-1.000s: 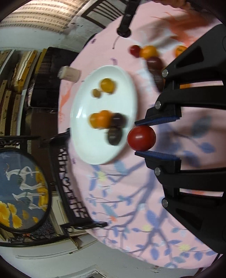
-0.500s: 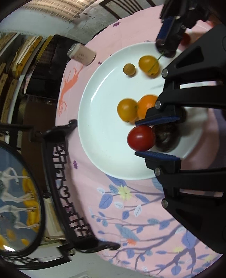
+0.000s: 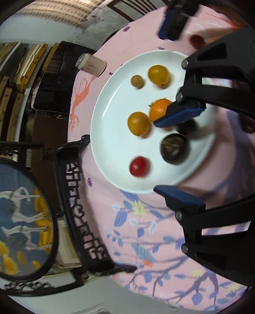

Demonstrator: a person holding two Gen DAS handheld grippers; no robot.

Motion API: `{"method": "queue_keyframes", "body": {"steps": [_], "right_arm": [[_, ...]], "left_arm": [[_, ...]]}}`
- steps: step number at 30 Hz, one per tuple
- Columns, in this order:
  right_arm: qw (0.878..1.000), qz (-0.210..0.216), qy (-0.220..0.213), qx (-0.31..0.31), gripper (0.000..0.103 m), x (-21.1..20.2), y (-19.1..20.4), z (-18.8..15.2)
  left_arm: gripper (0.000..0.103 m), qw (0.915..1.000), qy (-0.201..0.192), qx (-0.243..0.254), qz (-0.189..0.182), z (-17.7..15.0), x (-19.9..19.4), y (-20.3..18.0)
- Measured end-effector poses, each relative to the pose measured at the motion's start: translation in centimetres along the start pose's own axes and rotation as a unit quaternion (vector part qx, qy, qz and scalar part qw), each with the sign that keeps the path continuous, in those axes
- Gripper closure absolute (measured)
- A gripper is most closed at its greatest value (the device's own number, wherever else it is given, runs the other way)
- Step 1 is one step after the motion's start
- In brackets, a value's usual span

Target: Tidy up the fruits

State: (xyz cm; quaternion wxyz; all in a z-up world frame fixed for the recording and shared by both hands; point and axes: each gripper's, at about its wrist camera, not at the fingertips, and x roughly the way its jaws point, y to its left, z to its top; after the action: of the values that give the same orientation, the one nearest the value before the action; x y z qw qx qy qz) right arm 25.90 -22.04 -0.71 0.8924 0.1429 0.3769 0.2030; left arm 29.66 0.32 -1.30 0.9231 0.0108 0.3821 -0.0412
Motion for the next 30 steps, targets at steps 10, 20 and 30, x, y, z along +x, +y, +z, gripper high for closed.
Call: {"method": "queue_keyframes", "body": {"steps": [10, 20, 30], "right_arm": [[1.0, 0.0, -0.013, 0.025, 0.049, -3.2, -1.8, -2.2], [0.996, -0.018, -0.034, 0.077, 0.044, -6.3, -4.8, -5.2], [0.995, -0.019, -0.036, 0.092, 0.044, -6.8, -5.3, -5.6]], "left_arm": [[0.037, 0.9995, -0.015, 0.026, -0.013, -5.8, -5.5, -0.7], [0.032, 0.9928, -0.034, 0.11, -0.033, -12.6, -9.6, -5.2], [0.056, 0.989, 0.005, 0.132, -0.067, -12.9, -7.2, -7.3]]}}
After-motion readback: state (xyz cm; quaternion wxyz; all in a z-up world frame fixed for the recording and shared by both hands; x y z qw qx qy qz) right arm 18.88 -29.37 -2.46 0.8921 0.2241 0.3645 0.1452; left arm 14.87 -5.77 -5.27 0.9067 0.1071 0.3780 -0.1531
